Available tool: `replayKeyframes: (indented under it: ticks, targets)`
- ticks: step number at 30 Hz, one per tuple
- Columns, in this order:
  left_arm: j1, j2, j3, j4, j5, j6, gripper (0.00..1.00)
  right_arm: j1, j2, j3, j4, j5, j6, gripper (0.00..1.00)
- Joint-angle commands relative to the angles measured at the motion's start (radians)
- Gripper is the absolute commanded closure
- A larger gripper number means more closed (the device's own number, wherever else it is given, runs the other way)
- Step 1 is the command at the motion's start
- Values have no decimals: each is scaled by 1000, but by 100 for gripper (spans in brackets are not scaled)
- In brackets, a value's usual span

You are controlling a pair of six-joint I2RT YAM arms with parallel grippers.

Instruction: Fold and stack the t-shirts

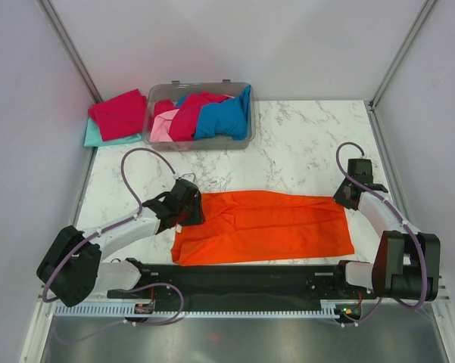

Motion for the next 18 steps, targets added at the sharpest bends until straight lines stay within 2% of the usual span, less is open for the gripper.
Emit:
replayKeyframes:
  ticks: [1,4,8,9,13,18]
  targets:
    - [-14,17,18,32,16,-37,59,-4,-3,-6,22,14,-5,100]
    - [-17,22,21,61,34,-30,68,-6,-1,-6,22,12,-6,100]
    - [-19,25,45,71,30,-12,95,-6,2,-6,23,14,-6,100]
    - [-19,21,52,62,25,-6,98,-4,2,-6,23,12,-6,100]
    - [-19,-21,99,-10,-19,37,98,-6,-9,-5,22,5,-6,100]
    - [-17,-171,95,-109,-47,52,98,-6,-42,9,2,1,-6,100]
